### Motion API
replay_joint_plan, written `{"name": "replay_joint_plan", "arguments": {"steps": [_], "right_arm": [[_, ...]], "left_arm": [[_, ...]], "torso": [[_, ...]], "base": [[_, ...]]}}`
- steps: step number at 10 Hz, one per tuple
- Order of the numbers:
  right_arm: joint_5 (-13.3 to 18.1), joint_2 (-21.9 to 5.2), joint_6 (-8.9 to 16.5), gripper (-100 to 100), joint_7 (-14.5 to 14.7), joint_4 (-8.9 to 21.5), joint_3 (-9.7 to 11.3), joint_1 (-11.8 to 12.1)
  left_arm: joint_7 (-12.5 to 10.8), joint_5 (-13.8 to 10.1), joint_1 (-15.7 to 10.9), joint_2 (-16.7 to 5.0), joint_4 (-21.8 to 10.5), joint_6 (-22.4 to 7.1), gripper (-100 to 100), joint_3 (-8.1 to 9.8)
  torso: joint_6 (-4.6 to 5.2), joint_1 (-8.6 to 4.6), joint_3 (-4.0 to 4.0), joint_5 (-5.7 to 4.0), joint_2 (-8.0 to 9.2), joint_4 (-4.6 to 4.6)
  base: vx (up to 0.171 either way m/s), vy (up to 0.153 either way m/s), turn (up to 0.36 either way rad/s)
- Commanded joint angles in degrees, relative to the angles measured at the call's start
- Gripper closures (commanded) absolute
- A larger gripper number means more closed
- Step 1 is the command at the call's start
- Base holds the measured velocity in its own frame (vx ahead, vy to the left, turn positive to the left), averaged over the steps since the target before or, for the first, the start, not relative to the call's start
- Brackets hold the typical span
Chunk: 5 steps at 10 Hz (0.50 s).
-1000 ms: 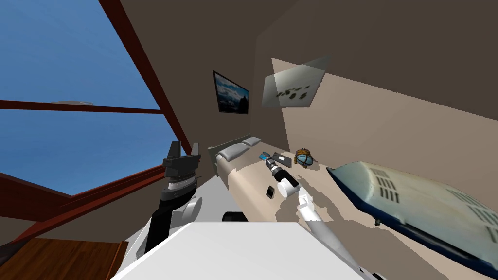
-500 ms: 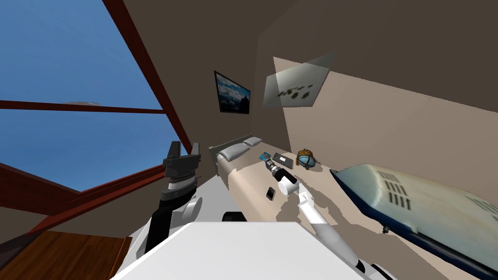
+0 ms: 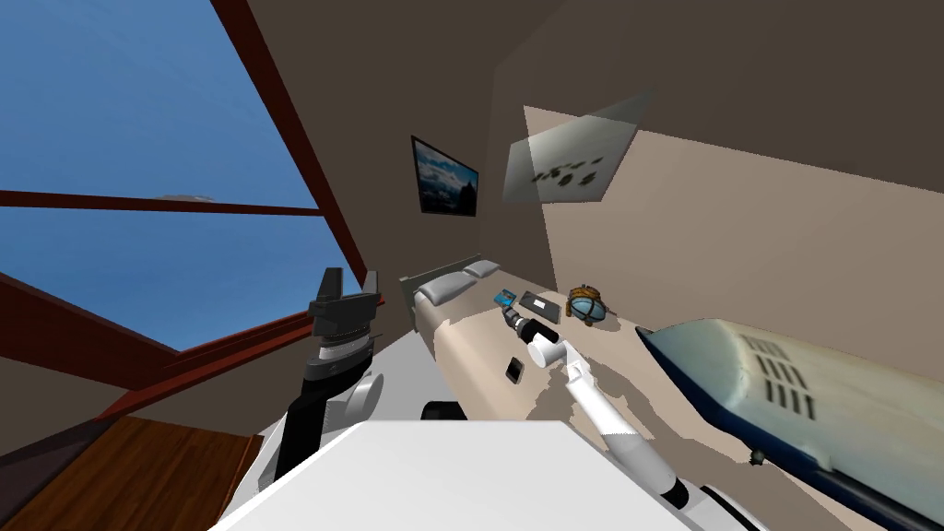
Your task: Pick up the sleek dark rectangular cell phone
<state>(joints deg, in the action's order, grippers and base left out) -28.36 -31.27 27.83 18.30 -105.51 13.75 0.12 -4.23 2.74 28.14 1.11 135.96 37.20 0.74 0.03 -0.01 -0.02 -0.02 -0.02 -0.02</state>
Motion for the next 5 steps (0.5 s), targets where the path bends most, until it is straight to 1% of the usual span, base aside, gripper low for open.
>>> {"name": "replay_joint_plan", "arguments": {"steps": [1, 2, 3, 4, 5], "right_arm": [[-1.76, -1.77, 2.86, -100, 1.22, 2.56, 0.65, -1.07], [-1.76, -1.77, 3.82, -100, 1.22, 2.56, 0.65, -1.07], [-2.84, -2.91, 5.82, -100, 2.28, 4.51, 1.19, -1.56], [-2.84, -2.91, 6.80, -100, 2.28, 4.51, 1.19, -1.56], [-3.91, -4.01, 8.71, -100, 3.35, 6.54, 1.72, -1.93]], "left_arm": [[0.00, 0.00, 0.00, 0.00, 0.00, 0.00, 0, 0.00], [0.00, 0.00, 0.00, 0.00, 0.00, 0.00, 0, 0.00], [0.00, 0.00, 0.00, 0.00, 0.00, 0.00, 0, 0.00], [0.00, 0.00, 0.00, 0.00, 0.00, 0.00, 0, 0.00], [0.00, 0.00, 0.00, 0.00, 0.00, 0.00, 0, 0.00]], "torso": [[0.00, 0.00, 0.00, 0.00, 0.00, 0.00], [-0.02, 0.02, 0.00, 0.00, 0.00, 0.00], [0.00, 0.03, 0.01, 0.01, 0.01, 0.00], [-0.02, 0.04, 0.01, 0.01, 0.01, 0.00], [0.00, 0.05, 0.01, 0.01, 0.02, 0.01]], "base": [[-0.001, -0.005, 0.078], [-0.001, -0.004, 0.059], [-0.004, 0.002, 0.122], [-0.004, -0.001, 0.056], [-0.006, 0.006, 0.098]]}}
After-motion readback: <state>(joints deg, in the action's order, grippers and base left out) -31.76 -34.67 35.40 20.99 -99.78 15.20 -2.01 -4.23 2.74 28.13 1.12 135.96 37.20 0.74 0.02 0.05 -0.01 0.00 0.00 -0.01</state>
